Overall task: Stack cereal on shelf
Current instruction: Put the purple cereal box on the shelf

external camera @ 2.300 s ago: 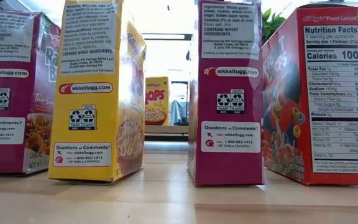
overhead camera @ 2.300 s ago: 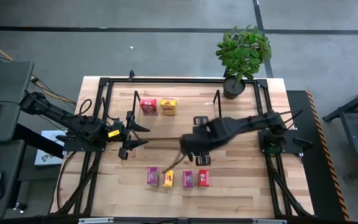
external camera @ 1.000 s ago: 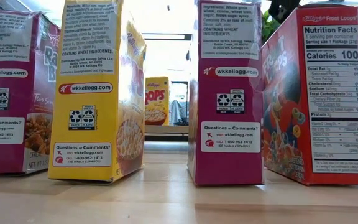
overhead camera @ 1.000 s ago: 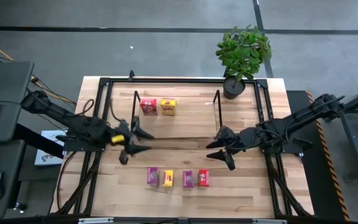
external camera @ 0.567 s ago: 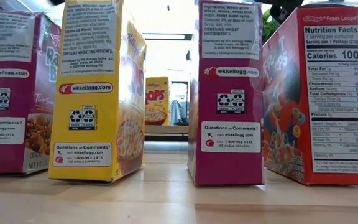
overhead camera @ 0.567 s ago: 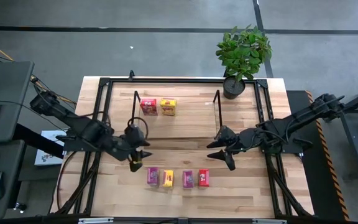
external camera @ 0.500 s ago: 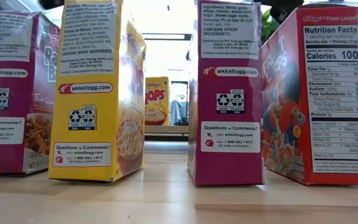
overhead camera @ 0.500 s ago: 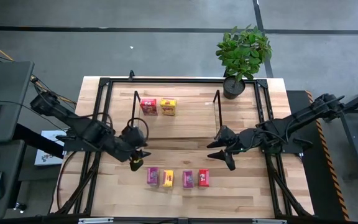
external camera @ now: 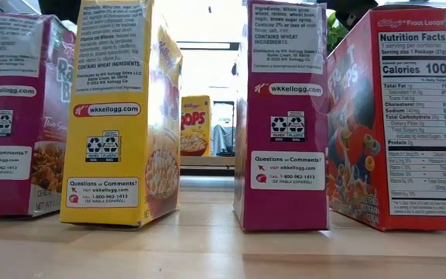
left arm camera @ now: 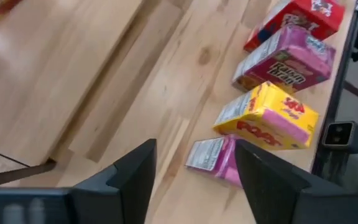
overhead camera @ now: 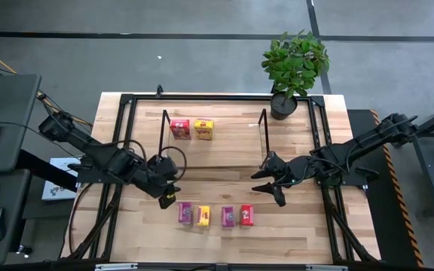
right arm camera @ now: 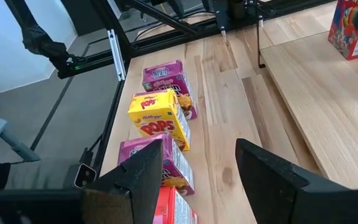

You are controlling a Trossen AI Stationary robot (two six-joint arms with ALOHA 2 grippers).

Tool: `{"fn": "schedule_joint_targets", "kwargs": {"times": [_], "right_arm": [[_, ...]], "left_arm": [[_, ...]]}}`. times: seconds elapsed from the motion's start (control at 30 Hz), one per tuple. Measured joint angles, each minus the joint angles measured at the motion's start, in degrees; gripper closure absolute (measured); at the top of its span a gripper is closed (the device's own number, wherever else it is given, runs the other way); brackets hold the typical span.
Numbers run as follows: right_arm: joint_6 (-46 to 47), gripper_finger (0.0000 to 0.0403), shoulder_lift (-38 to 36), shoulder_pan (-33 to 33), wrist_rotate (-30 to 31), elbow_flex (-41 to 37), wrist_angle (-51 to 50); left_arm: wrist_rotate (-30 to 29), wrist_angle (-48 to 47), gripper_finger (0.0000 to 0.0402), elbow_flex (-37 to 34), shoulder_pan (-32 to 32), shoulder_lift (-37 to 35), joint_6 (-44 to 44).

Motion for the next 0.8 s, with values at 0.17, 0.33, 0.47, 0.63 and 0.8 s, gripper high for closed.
{"fn": "schedule_joint_targets", "kwargs": {"times": [0.17, 0.33, 0.47, 0.63, 0.8], "right_arm": [[-0.3, 0.0208, 0.0, 0.0, 0.7, 0.0, -0.1], [-1.1, 0.0208, 0.0, 0.0, 0.9, 0.0, -0.5], [-1.5, 0.0208, 0.0, 0.0, 0.9, 0.0, -0.5], [-2.0, 0.0208, 0.0, 0.0, 0.9, -0.1, -0.6], [-1.9, 0.0208, 0.0, 0.0, 0.9, -2.0, -0.4]], "left_arm": [[1.9, 0.0, 0.0127, 0.0, 0.6, 0.2, -0.7], [6.5, 0.4, 0.0091, 0.0, 0.2, 0.2, -7.9], [5.0, 0.6, 0.0088, 0.0, -0.7, 1.2, -16.2], [5.5, -2.7, 0.0088, 0.0, -0.8, 5.2, -33.4], [5.3, -2.0, 0.0088, 3.1, -3.2, 11.7, -37.7]]}}
